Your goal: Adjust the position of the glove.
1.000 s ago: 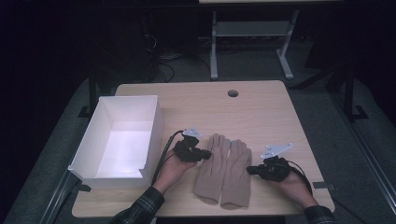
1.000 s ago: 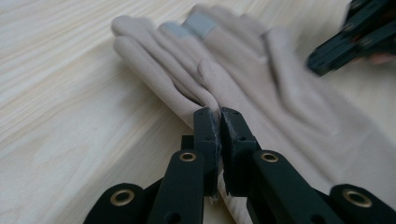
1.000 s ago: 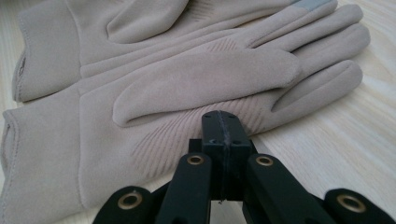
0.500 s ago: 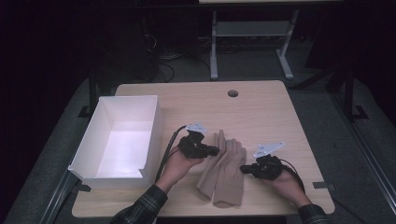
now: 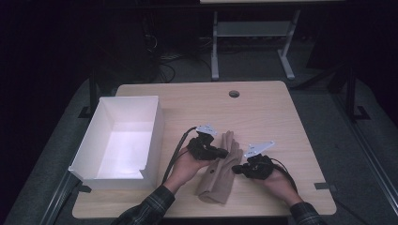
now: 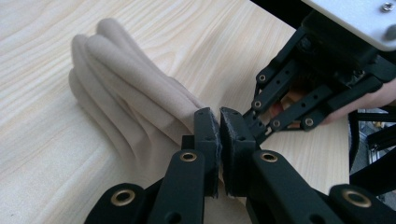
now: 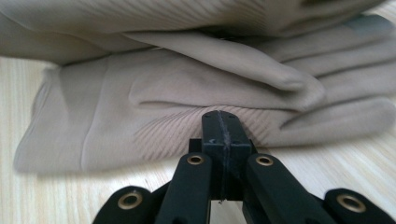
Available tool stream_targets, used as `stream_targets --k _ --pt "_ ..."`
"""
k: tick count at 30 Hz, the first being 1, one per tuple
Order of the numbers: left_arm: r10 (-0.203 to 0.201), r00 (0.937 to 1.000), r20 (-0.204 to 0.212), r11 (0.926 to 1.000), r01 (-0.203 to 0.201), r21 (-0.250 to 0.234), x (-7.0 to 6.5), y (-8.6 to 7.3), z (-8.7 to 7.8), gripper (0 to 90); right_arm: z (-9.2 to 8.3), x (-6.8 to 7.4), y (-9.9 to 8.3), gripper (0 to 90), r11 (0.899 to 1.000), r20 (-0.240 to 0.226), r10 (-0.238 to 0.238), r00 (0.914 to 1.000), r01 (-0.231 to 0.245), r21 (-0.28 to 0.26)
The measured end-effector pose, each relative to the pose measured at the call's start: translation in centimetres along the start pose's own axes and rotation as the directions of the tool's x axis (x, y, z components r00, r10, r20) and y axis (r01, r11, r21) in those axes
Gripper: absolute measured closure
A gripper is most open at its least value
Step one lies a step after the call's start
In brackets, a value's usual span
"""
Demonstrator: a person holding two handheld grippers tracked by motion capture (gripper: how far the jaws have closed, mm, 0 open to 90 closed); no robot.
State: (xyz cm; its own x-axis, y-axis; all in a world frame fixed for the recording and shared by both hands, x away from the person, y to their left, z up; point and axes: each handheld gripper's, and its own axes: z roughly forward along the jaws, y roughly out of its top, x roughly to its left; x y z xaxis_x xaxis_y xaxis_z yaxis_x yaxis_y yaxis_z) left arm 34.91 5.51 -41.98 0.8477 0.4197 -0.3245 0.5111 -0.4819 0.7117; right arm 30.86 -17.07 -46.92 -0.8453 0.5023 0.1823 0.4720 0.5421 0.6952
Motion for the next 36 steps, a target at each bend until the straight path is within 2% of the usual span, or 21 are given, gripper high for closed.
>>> stream_targets --k 7,16,18,21,22,25,26,27,28,29,30,31,33,34,35,36 --pt "0.010 0.9999 0.005 0.9998 -0.010 0.019 -0.1 -0.3 0.8 85.6 0.4 0.3 0.3 90.0 1.000 0.000 -0.006 1.0000 0.006 0.004" --pt "0.020 0.9996 0.021 0.9973 -0.021 0.070 -0.8 -1.0 3.0 85.4 0.4 0.3 0.1 90.0 1.000 0.002 -0.008 1.0000 0.008 0.002" --pt "0.013 0.9996 0.024 0.9977 -0.014 0.067 -1.0 -1.2 3.5 84.7 0.4 0.4 0.1 90.0 1.000 0.002 -0.005 1.0000 0.005 0.004" --pt "0.012 0.9994 0.031 0.9981 -0.013 0.060 -1.1 -1.1 3.4 80.1 0.3 0.3 0.1 89.9 1.000 0.006 -0.015 0.9999 0.015 0.005" --pt "0.023 0.9995 0.023 0.9987 -0.025 0.045 -1.2 -0.9 2.9 78.6 0.1 0.3 0.1 89.9 1.000 0.015 -0.021 0.9997 0.021 0.008" --pt "0.027 0.9994 0.023 0.9990 -0.028 0.034 -1.5 -0.7 2.4 77.7 -0.5 0.1 -0.1 88.6 1.000 0.026 -0.017 0.9995 0.017 -0.002" --pt "0.028 0.9990 0.035 0.9991 -0.029 0.030 -1.7 -0.7 2.2 79.8 -1.0 -0.2 -0.3 87.4 1.000 0.040 -0.003 0.9992 0.004 -0.012" --pt "0.039 0.9979 0.050 0.9985 -0.041 0.036 -2.1 -0.7 2.3 86.1 -2.0 -1.1 -0.7 84.4 0.999 0.068 0.024 0.9974 -0.022 -0.031" --pt "0.039 0.9979 0.050 0.9985 -0.041 0.036 -2.1 -0.7 2.3 88.1 -2.0 -1.1 -0.7 84.4 0.999 0.068 0.024 0.9974 -0.022 -0.031" --pt "0.050 0.9969 0.061 0.9973 -0.053 0.050 -2.4 -0.9 2.5 89.1 -2.9 -2.0 -1.1 80.2 0.998 0.099 0.054 0.9936 -0.050 -0.049" --pt "0.048 0.9969 0.063 0.9970 -0.051 0.058 -2.7 -1.0 2.7 89.3 -3.2 -2.3 -1.3 77.9 0.997 0.114 0.066 0.9913 -0.059 -0.057" --pt "0.066 0.9958 0.062 0.9939 -0.072 0.084 -2.9 -1.3 3.1 89.3 -3.2 -2.3 -1.3 77.9 0.997 0.114 0.066 0.9913 -0.059 -0.057" --pt "0.074 0.9957 0.055 0.9904 -0.080 0.112 -3.3 -1.7 3.8 89.3 -4.1 -3.2 -1.8 68.7 0.993 0.154 0.099 0.9832 -0.088 -0.075" --pt "0.077 0.9956 0.053 0.9866 -0.084 0.140 -3.4 -2.1 4.5 89.3 -4.6 -3.9 -2.2 56.9 0.990 0.200 0.121 0.9722 -0.103 -0.097" --pt "0.081 0.9958 0.043 0.9842 -0.086 0.154 -3.4 -2.3 4.9 89.4 -4.7 -4.2 -2.4 52.3 0.989 0.216 0.129 0.9678 -0.109 -0.102" --pt "0.081 0.9958 0.043 0.9842 -0.086 0.154 -3.4 -2.3 4.9 89.3 -4.7 -4.2 -2.4 52.3 0.989 0.216 0.129 0.9678 -0.109 -0.102"
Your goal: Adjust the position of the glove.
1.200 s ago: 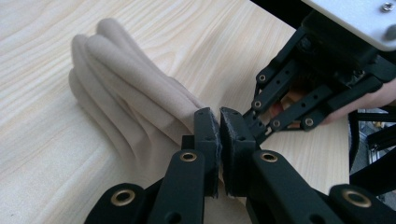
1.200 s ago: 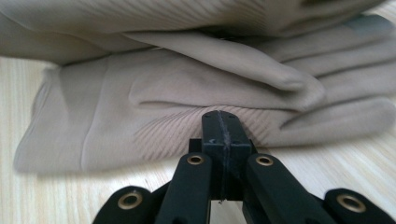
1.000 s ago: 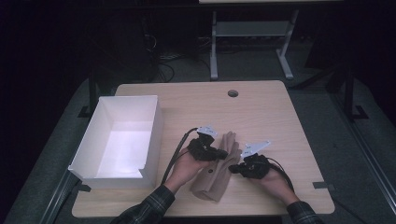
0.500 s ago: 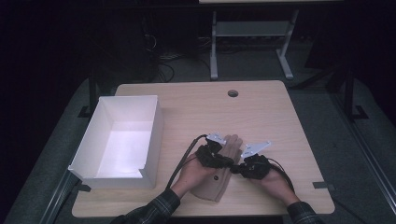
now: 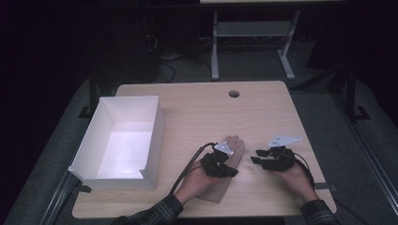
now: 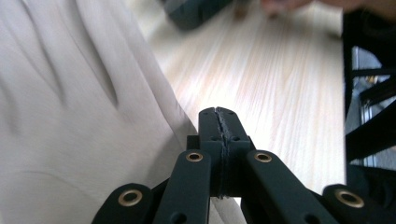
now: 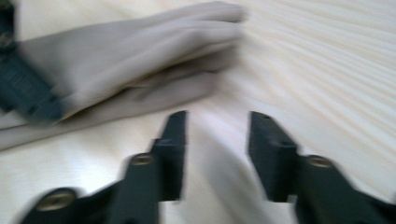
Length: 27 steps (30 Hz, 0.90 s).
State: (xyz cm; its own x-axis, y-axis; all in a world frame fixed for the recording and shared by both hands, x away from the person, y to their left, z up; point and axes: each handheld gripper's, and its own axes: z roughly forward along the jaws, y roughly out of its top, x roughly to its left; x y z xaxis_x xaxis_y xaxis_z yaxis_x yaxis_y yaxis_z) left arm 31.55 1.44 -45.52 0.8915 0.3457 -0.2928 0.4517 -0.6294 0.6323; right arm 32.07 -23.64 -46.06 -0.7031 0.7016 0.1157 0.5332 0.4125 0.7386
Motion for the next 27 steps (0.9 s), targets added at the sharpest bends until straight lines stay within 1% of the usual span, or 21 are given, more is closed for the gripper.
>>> stream_targets --k 1,2,3,4,5,6,8,10,11,12,13,15,16,18,19,21,22,27 --pt "0.015 0.9998 -0.013 0.9996 -0.014 0.023 0.0 -0.1 0.4 89.3 -0.1 -0.3 -0.2 48.3 1.000 0.020 0.010 0.9998 -0.010 0.000" --pt "0.020 0.9996 -0.017 0.9992 -0.020 0.036 0.0 -0.2 0.6 89.4 -0.1 -0.7 -0.4 44.1 1.000 0.037 0.023 0.9991 -0.024 0.007" --pt "0.022 0.9996 -0.019 0.9992 -0.021 0.033 -0.1 -0.3 0.6 89.4 -0.1 -1.0 -0.6 41.2 1.000 0.051 0.025 0.9983 -0.026 0.009" --pt "0.024 0.9995 -0.022 0.9992 -0.023 0.034 -0.1 -0.3 0.6 89.4 -0.1 -1.2 -0.8 38.0 0.999 0.059 0.042 0.9974 -0.043 0.009" --pt "0.030 0.9992 -0.027 0.9988 -0.029 0.038 -0.2 -0.3 0.5 89.5 0.0 -1.3 -0.9 35.4 0.999 0.064 0.047 0.9968 -0.048 0.010" --pt "0.036 0.9990 -0.027 0.9984 -0.035 0.044 -0.1 -0.3 0.4 89.4 0.1 -1.7 -1.1 31.4 0.998 0.087 0.058 0.9945 -0.060 0.017" --pt "0.033 0.9992 -0.025 0.9986 -0.031 0.043 0.0 -0.6 0.2 89.4 0.1 -1.9 -1.2 29.7 0.998 0.091 0.065 0.9937 -0.067 0.022" --pt "0.031 0.9991 -0.029 0.9983 -0.030 0.051 0.1 -0.8 -0.2 89.4 0.3 -2.3 -1.4 26.6 0.996 0.113 0.080 0.9903 -0.084 0.027" --pt "0.032 0.9989 -0.034 0.9979 -0.030 0.057 0.2 -1.0 -0.5 89.4 0.3 -2.3 -1.4 26.6 0.996 0.113 0.080 0.9903 -0.084 0.027" --pt "0.035 0.9987 -0.036 0.9974 -0.033 0.063 0.3 -1.2 -0.7 89.4 0.3 -2.4 -1.6 26.1 0.997 0.130 0.075 0.9887 -0.078 0.021" --pt "0.024 0.9990 -0.037 0.9973 -0.022 0.070 0.5 -1.4 -1.2 89.4 0.3 -2.4 -1.6 25.5 0.997 0.132 0.074 0.9885 -0.077 0.019" --pt "0.023 0.9989 -0.041 0.9971 -0.020 0.073 0.6 -1.6 -1.5 89.4 0.4 -2.4 -1.8 21.6 0.998 0.154 0.060 0.9863 -0.063 0.016" --pt "0.020 0.9987 -0.047 0.9964 -0.016 0.084 0.9 -2.1 -2.2 89.4 0.6 -2.3 -1.9 19.8 0.998 0.167 0.051 0.9846 -0.054 0.013" --pt "0.017 0.9987 -0.049 0.9964 -0.013 0.083 1.0 -2.2 -2.4 89.4 0.6 -2.3 -1.9 18.2 0.998 0.168 0.053 0.9844 -0.055 0.009" --pt "0.013 0.9983 -0.056 0.9960 -0.008 0.089 1.2 -2.6 -2.9 89.4 0.6 -2.4 -2.0 17.0 0.999 0.174 0.051 0.9835 -0.053 0.007" --pt "0.012 0.9982 -0.060 0.9957 -0.006 0.092 1.4 -2.8 -3.2 89.4 0.7 -2.4 -1.9 16.8 0.999 0.173 0.050 0.9837 -0.052 0.007" --pt "0.009 0.9973 -0.072 0.9952 -0.002 0.097 1.5 -3.1 -3.7 89.4 0.7 -2.4 -1.9 15.7 0.999 0.173 0.049 0.9838 -0.052 0.011" --pt "0.005 0.9962 -0.087 0.9948 0.004 0.101 1.6 -3.5 -4.3 89.4 0.8 -2.4 -1.9 14.3 0.999 0.169 0.048 0.9844 -0.051 0.013"
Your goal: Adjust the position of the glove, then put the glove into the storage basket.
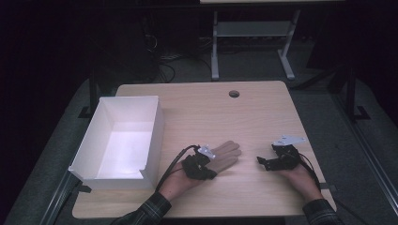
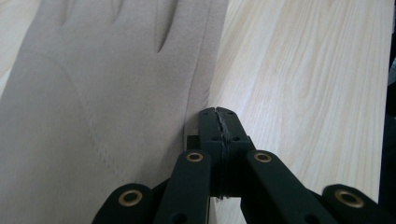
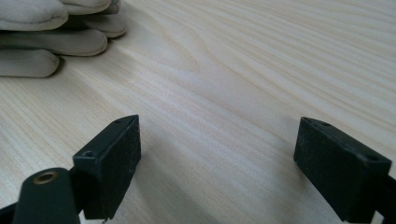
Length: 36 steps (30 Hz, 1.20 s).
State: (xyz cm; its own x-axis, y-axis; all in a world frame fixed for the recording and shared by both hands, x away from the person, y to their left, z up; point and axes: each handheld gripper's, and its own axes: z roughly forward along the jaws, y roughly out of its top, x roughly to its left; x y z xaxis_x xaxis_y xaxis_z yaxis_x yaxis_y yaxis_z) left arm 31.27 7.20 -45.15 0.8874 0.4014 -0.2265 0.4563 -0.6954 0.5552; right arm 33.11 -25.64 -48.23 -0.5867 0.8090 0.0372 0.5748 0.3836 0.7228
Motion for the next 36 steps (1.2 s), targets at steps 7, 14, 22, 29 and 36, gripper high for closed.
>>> stream_targets --k 7,14,22,29,36 --pt "0.011 0.9999 0.007 0.9997 -0.011 -0.020 -0.2 0.5 -0.5 87.2 0.0 0.0 0.0 14.0 1.000 -0.003 -0.001 1.0000 0.001 0.002" --pt "-0.005 0.9997 -0.022 0.9965 0.003 -0.084 0.2 1.0 -2.0 69.7 0.0 0.0 0.0 14.0 1.000 -0.003 -0.001 1.0000 0.001 0.002" --pt "-0.003 0.9946 -0.104 0.9916 -0.011 -0.129 1.6 1.3 -2.6 33.8 0.0 0.0 0.0 14.0 1.000 -0.003 -0.001 1.0000 0.001 0.002" --pt "0.024 0.9870 -0.159 0.9939 -0.040 -0.103 2.5 1.4 -1.5 16.3 0.0 0.0 0.0 14.0 1.000 -0.003 0.000 1.0000 0.000 0.003" --pt "0.063 0.9842 -0.166 0.9963 -0.072 -0.047 2.6 1.4 0.3 14.6 0.0 0.0 0.0 13.9 1.000 -0.001 -0.004 1.0000 0.004 0.001"
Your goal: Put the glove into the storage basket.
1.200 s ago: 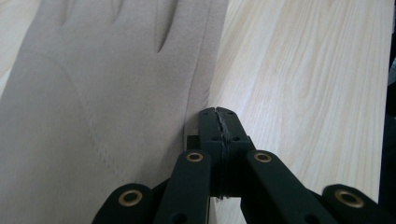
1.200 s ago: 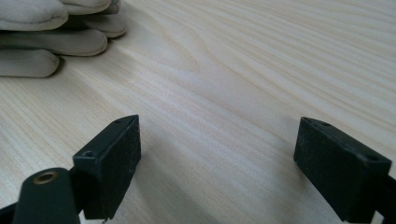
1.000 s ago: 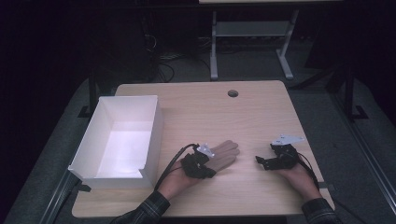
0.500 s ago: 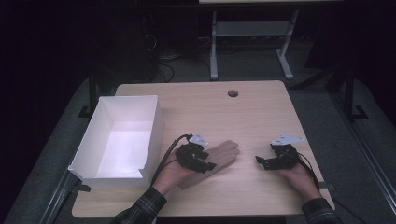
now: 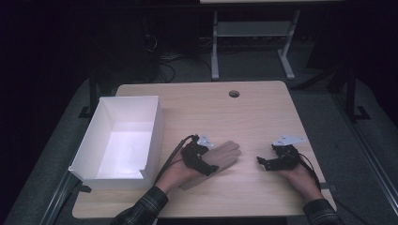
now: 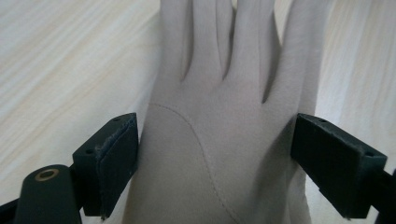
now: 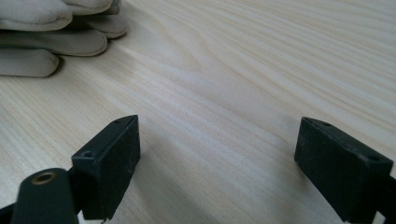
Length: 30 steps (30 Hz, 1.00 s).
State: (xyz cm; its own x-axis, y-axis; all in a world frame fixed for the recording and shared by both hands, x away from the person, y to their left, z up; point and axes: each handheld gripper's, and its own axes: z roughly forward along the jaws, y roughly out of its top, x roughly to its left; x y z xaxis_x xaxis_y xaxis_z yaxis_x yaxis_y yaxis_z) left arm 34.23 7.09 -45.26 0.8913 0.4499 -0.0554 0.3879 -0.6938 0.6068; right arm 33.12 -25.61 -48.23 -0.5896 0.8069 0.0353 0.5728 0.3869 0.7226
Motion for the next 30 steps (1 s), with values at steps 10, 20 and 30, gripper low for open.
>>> stream_targets --k 10,20,30 --pt "0.006 0.9999 0.014 1.0000 -0.006 0.007 -0.09 -0.53 0.74 15.3 0.00 0.00 0.00 13.9 1.000 0.000 -0.001 1.0000 0.001 0.000" --pt "0.026 0.9991 0.035 0.9996 -0.026 0.012 -0.39 -0.47 0.47 32.2 0.01 0.06 -0.01 13.9 1.000 0.002 -0.001 1.0000 0.001 -0.002" --pt "-0.012 0.9944 0.105 0.9999 0.011 0.008 -0.57 -0.43 0.19 59.2 0.03 0.10 0.01 13.9 1.000 0.003 0.001 1.0000 -0.001 -0.002"
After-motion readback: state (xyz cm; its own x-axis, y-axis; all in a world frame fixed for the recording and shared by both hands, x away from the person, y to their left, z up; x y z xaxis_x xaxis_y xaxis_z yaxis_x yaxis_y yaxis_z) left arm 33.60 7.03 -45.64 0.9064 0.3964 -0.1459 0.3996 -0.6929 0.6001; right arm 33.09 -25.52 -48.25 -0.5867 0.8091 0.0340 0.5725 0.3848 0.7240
